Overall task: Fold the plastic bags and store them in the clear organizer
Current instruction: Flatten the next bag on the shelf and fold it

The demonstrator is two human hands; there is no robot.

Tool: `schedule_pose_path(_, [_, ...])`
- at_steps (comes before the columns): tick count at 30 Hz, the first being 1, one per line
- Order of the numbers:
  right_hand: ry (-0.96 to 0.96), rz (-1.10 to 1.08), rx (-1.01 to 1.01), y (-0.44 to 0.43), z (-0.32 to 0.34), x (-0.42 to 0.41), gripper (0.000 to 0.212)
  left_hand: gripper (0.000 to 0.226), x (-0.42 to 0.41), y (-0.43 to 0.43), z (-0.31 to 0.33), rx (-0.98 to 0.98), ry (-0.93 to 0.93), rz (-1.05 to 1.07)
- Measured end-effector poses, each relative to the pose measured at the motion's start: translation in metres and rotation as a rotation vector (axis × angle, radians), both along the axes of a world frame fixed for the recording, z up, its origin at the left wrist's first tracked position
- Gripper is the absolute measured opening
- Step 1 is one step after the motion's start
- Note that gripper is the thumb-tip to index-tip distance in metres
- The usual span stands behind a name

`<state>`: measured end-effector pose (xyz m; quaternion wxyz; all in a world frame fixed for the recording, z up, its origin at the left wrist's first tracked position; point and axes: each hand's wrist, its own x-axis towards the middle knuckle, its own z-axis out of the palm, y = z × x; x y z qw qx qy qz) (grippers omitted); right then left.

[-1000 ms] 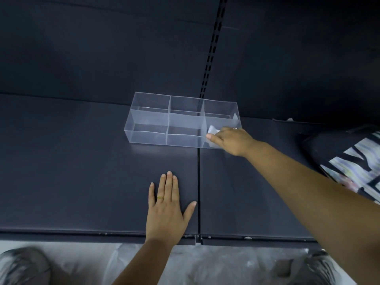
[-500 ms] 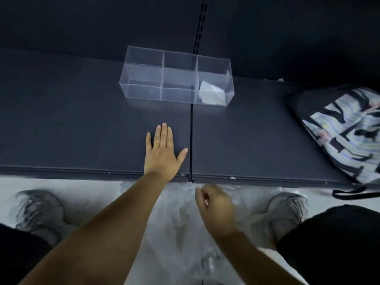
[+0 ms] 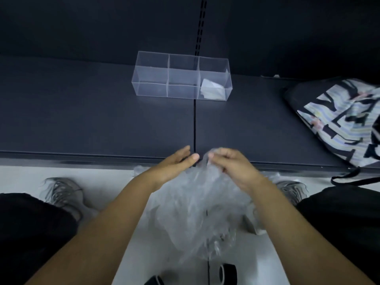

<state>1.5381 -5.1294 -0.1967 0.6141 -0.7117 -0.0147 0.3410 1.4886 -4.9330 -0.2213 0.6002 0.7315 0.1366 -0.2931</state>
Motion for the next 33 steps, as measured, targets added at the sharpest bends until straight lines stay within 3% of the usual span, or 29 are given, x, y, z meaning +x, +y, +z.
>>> schedule_pose_path(2, [0.011,-0.039,0.208,-0.001,0.024,0.012,0.023,0.082,-0.005,-0.008,0.012,-0.123,-0.06,0.012])
schedule_pose_path(6, [0.105,-0.248,0.418,-0.014,0.048,0.017,0.033,0.022,-0.006,-0.013,0.022,-0.118,-0.167,0.142])
schedule_pose_path(8, [0.224,-0.473,0.381,-0.028,0.039,0.017,0.028,0.008,-0.009,-0.01,0.025,-0.126,-0.203,0.208])
schedule_pose_path(10, [0.276,-0.651,0.155,-0.042,0.033,0.017,0.027,0.004,-0.01,-0.005,0.032,-0.118,-0.226,0.315])
schedule_pose_path(14, [0.209,-0.756,-0.171,-0.056,0.031,0.014,0.032,0.014,-0.01,-0.004,0.047,-0.193,-0.214,0.535])
schedule_pose_path(16, [0.03,-0.757,-0.266,-0.057,0.036,0.009,0.026,0.021,-0.008,-0.004,0.053,-0.269,-0.162,0.643])
schedule_pose_path(18, [-0.243,-0.67,-0.191,-0.053,0.054,0.001,0.021,0.022,-0.005,-0.006,0.058,-0.294,-0.087,0.721])
schedule_pose_path(20, [-0.411,-0.275,-0.09,-0.041,0.082,-0.01,0.042,0.019,-0.001,-0.008,0.062,-0.295,-0.014,0.781])
schedule_pose_path(21, [-0.433,0.013,-0.146,-0.032,0.092,-0.015,0.061,0.019,0.001,-0.011,0.064,-0.308,0.023,0.801])
schedule_pose_path(23, [-0.531,0.442,-0.427,-0.011,0.094,-0.025,0.084,0.021,0.001,-0.014,0.067,-0.351,0.081,0.809])
schedule_pose_path(24, [-0.626,0.488,-0.551,-0.004,0.089,-0.029,0.078,0.02,0.001,-0.014,0.069,-0.38,0.099,0.8])
schedule_pose_path(27, [-0.736,0.124,-0.504,0.002,0.077,-0.033,0.011,0.021,0.001,-0.012,0.075,-0.423,0.069,0.811])
schedule_pose_path(30, [-0.517,-0.089,-0.245,-0.01,0.072,-0.029,0.027,0.032,0.0,-0.009,0.079,-0.251,-0.097,0.81])
schedule_pose_path(33, [-0.433,-0.242,-0.123,-0.011,0.073,-0.03,0.036,0.058,-0.01,-0.014,0.084,-0.085,-0.29,0.566])
